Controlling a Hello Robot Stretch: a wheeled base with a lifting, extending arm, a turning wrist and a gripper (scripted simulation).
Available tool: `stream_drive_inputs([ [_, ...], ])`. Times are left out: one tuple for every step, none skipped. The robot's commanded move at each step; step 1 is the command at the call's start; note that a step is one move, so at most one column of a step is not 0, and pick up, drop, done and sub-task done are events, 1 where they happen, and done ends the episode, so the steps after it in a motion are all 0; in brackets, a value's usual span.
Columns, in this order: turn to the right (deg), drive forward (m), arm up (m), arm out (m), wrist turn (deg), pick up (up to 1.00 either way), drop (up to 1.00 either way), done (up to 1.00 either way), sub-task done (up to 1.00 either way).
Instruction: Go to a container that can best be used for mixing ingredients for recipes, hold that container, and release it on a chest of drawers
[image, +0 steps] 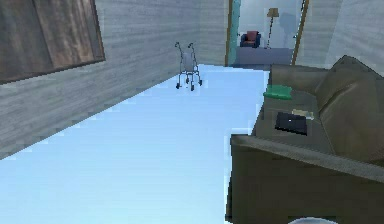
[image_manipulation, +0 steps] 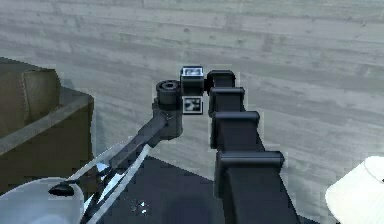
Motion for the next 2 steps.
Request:
stream_drive_inputs([
  [0.0,0.00,0.00,0.00,-6.0,0.00,0.00,0.00,0.00],
  [0.0,0.00,0.00,-0.18,0.0,0.00,0.00,0.00,0.00],
])
